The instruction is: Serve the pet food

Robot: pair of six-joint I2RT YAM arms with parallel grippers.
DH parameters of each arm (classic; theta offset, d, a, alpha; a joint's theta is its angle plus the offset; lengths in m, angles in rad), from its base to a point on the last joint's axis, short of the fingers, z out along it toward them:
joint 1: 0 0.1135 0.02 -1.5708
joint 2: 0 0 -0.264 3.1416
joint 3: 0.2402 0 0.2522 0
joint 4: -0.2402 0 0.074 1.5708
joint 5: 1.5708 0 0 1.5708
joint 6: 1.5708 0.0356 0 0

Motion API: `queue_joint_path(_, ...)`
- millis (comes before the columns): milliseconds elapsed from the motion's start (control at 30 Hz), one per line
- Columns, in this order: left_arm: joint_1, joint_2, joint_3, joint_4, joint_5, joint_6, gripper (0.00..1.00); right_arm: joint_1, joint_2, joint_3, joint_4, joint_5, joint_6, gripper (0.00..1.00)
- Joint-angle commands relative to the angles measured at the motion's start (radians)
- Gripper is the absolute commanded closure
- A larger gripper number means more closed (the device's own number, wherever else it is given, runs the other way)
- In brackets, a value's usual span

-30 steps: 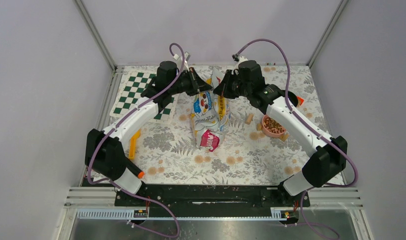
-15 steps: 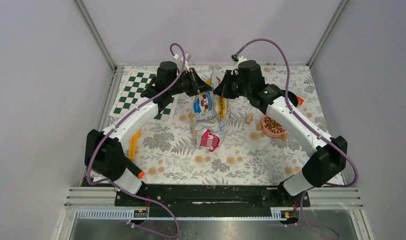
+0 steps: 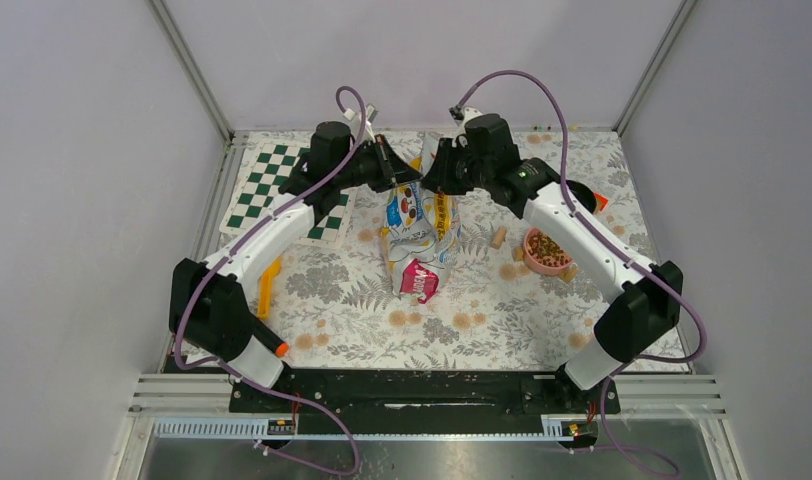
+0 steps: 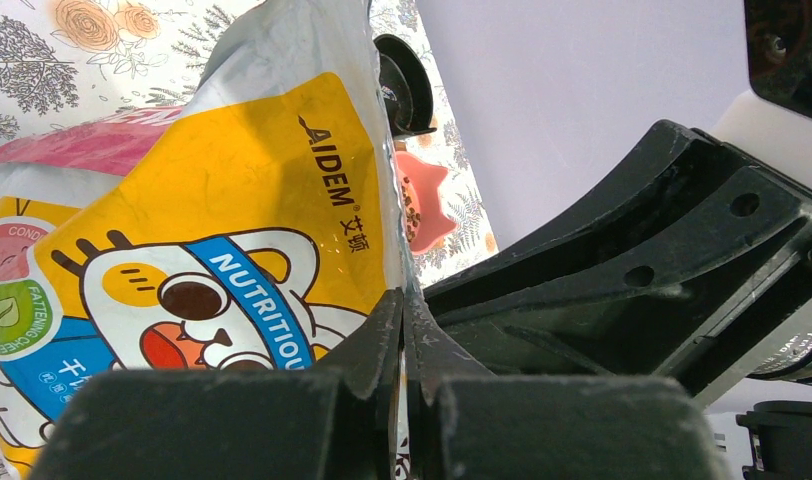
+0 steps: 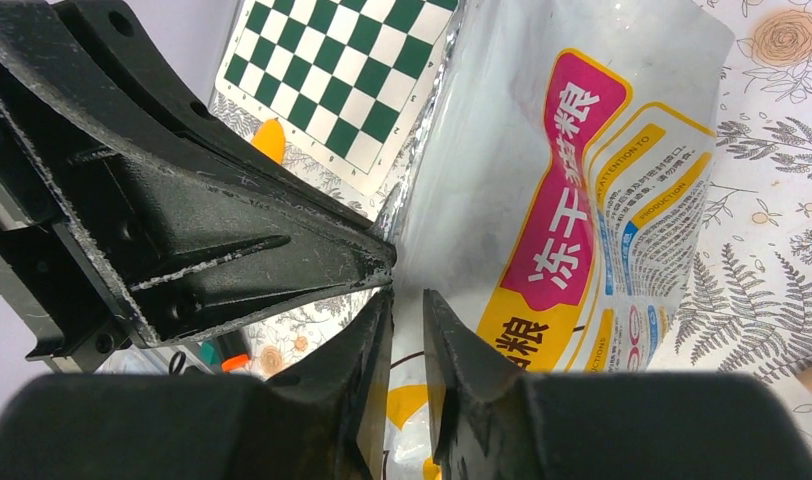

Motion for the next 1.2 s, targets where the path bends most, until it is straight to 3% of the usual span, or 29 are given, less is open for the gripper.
queue_joint_path(0, 0.004, -0.035, 0.027, 0.051, 0.081, -0.018, 1.00, 0.001, 0.037, 0.035, -0.083, 0.075, -0.058, 0.77)
queue_joint_path(67, 0.005, -0.030, 0.024, 0.054, 0.088, -0.011, 1.00, 0.003, 0.047, 0.043, -0.089, 0.048, -0.081, 0.97)
queue_joint_path(100, 0.004, -0.029, 0.022, 0.059, 0.094, -0.005, 1.00, 0.002, 0.056, 0.053, -0.102, 0.037, -0.088, 1.00)
queue_joint_path(200, 0.004, -0.031, 0.007, 0.062, 0.085, 0.017, 1.00, 0.003, 0.071, 0.068, -0.123, 0.038, -0.094, 1.00)
queue_joint_path(500, 0.005, -0.051, 0.014, -0.057, -0.068, 0.128, 1.00, 0.006, -0.019, 0.004, -0.111, 0.291, -0.093, 1.00)
queue_joint_path(800, 0.006, -0.046, 0.037, -0.151, -0.193, 0.196, 1.00, 0.030, -0.068, -0.005, -0.125, 0.447, -0.116, 1.00)
queue_joint_path(1033, 0.007, -0.052, 0.059, -0.168, -0.168, 0.202, 1.00, 0.039, -0.090, 0.002, -0.131, 0.424, -0.126, 1.00)
queue_joint_path(1167, 0.004, -0.048, 0.088, -0.185, -0.125, 0.209, 1.00, 0.039, -0.096, 0.021, -0.140, 0.328, -0.135, 1.00)
